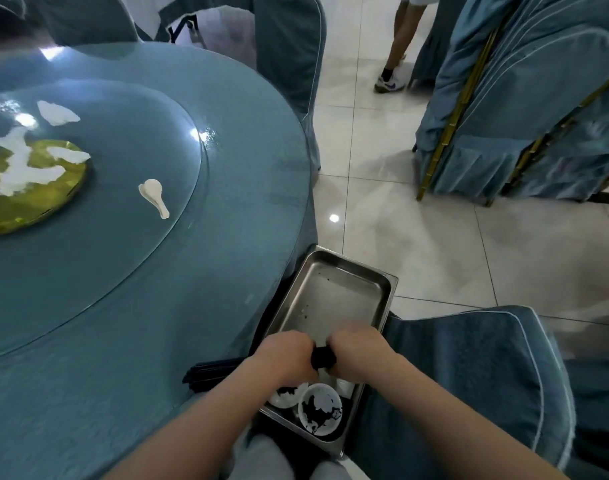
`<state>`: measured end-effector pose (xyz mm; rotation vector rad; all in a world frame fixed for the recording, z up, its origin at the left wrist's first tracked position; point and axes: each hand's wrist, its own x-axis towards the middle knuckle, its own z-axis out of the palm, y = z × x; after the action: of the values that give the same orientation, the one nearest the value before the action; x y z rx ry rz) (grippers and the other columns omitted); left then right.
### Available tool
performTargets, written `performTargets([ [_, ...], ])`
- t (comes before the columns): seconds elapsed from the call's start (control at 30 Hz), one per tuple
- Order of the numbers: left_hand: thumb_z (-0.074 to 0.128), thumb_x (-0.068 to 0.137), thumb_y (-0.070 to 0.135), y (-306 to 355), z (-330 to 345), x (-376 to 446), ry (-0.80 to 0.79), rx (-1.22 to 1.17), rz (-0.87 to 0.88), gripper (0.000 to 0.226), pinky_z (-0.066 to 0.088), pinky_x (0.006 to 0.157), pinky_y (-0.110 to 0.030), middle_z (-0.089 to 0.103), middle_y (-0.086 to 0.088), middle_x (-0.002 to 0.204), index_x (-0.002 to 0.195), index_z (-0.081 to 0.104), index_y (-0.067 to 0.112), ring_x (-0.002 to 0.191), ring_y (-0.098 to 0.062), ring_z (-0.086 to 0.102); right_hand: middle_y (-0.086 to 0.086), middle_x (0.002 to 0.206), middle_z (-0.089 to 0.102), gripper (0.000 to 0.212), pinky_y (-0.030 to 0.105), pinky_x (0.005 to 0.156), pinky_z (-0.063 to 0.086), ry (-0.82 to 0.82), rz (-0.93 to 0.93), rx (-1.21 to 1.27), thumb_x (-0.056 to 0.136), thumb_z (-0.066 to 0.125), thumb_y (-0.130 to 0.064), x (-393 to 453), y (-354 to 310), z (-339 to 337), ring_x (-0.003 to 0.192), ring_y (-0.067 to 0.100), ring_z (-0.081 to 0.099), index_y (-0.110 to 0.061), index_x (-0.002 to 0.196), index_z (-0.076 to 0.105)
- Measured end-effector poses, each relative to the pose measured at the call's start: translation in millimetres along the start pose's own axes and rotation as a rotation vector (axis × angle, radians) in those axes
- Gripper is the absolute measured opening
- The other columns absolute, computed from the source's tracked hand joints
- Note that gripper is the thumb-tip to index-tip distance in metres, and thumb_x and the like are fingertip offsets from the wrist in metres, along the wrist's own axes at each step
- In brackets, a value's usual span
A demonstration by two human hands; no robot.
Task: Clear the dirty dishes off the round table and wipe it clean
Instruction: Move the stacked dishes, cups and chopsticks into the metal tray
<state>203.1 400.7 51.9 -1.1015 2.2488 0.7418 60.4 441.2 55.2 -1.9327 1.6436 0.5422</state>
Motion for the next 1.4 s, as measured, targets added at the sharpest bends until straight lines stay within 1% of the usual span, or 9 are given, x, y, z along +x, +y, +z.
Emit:
performTargets([
  [0.23, 0.057, 0.078, 0.034, -24.7, 39.6, 29.3, -0.041, 0.043, 0.083, 0.026, 0.054, 0.072, -0.033, 0.064, 0.003, 0.086, 0.102, 0.061, 0.024, 0.084, -0.024, 0.065, -0.002, 0.07, 0.048, 0.007, 0.03, 0.062, 0.041, -0.014, 0.05, 0.053, 0.086, 0.052, -0.028, 0.7, 36.1, 39.7, 0.072, 0.024, 0.053, -0.022, 0.083, 0.051],
  [0.43, 0.054, 0.077, 0.03, -49.2, 58.8, 56.0, -0.087, -0.053, 0.049, 0.03, 0.055, 0.072, -0.032, 0.061, 0.012, 0.081, 0.106, 0.059, 0.034, 0.081, -0.018, 0.065, 0.001, 0.098, 0.067, 0.019, 0.03, 0.067, 0.045, -0.096, 0.147, 0.097, 0.087, 0.052, -0.034, 10.9, 87.4, 65.5, 0.091, 0.023, 0.064, -0.023, 0.098, 0.063],
  [0.57, 0.058, 0.074, 0.041, -53.6, 73.3, 85.8, -0.095, -0.143, 0.024, 0.037, 0.055, 0.073, -0.031, 0.069, 0.008, 0.093, 0.11, 0.061, 0.032, 0.085, -0.016, 0.066, 0.006, 0.107, 0.065, 0.021, 0.03, 0.067, 0.04, -0.079, 0.189, 0.053, 0.089, 0.053, -0.022, 41.8, 98.6, 79.1, 0.097, 0.026, 0.063, -0.016, 0.106, 0.063],
  [0.73, 0.065, 0.08, 0.036, -71.7, 102.2, 127.4, -0.114, -0.344, -0.079, 0.026, 0.052, 0.069, -0.027, 0.069, 0.006, 0.095, 0.104, 0.064, 0.027, 0.084, -0.013, 0.064, 0.009, 0.132, 0.05, 0.044, 0.04, 0.098, 0.037, 0.014, 0.207, -0.008, 0.087, 0.054, -0.016, 99.3, 114.0, 94.0, 0.122, 0.029, 0.045, -0.017, 0.13, 0.048],
  [0.9, 0.067, 0.087, 0.023, -96.0, 137.9, 170.9, -0.016, -0.635, -0.319, 0.022, 0.05, 0.078, -0.026, 0.068, 0.001, 0.1, 0.108, 0.063, 0.02, 0.092, -0.015, 0.063, 0.016, 0.159, 0.014, 0.076, 0.042, 0.117, 0.024, 0.219, 0.468, 0.515, 0.088, 0.057, -0.014, 160.5, 111.7, 114.1, 0.145, 0.032, 0.02, -0.013, 0.152, 0.016],
  [1.0, 0.067, 0.086, 0.024, -115.4, 163.1, 201.5, 0.049, -0.692, -0.415, 0.022, 0.051, 0.079, -0.029, 0.068, -0.001, 0.098, 0.106, 0.064, 0.017, 0.093, -0.019, 0.064, 0.014, 0.156, 0.025, 0.075, 0.034, 0.113, 0.029, 0.24, 0.505, 0.876, 0.093, 0.055, -0.015, 191.1, 97.6, 133.6, 0.141, 0.027, 0.03, -0.011, 0.154, 0.013],
  [1.13, 0.062, 0.089, 0.015, -126.7, 184.0, 236.5, 0.154, -0.77, -0.479, 0.019, 0.044, 0.077, -0.026, 0.065, -0.005, 0.097, 0.107, 0.062, 0.011, 0.097, -0.024, 0.063, 0.011, 0.152, 0.035, 0.072, 0.03, 0.102, 0.04, 0.072, 0.505, 1.205, 0.095, 0.058, -0.017, 228.5, 67.4, 166.0, 0.134, 0.025, 0.043, -0.019, 0.154, 0.017],
  [1.3, 0.068, 0.086, 0.018, -132.6, 212.5, 271.2, 0.335, -0.685, -0.501, 0.039, 0.045, 0.1, -0.037, 0.062, -0.015, 0.122, 0.122, 0.059, 0.007, 0.115, -0.029, 0.058, 0.018, 0.151, 0.036, 0.067, 0.028, 0.108, 0.036, -0.022, 0.49, 1.418, 0.095, 0.053, -0.003, 277.7, 39.2, 192.1, 0.137, 0.024, 0.039, -0.009, 0.152, 0.02],
  [1.4, 0.068, 0.086, 0.017, -137.9, 220.9, 279.7, 0.349, -0.597, -0.511, 0.048, 0.045, 0.1, -0.042, 0.059, -0.021, 0.125, 0.128, 0.051, 0.003, 0.118, -0.034, 0.057, 0.016, 0.146, 0.042, 0.067, 0.024, 0.102, 0.038, -0.035, 0.473, 1.531, 0.094, 0.054, -0.004, 297.0, 30.7, 196.7, 0.122, 0.016, 0.045, -0.009, 0.152, 0.02],
])
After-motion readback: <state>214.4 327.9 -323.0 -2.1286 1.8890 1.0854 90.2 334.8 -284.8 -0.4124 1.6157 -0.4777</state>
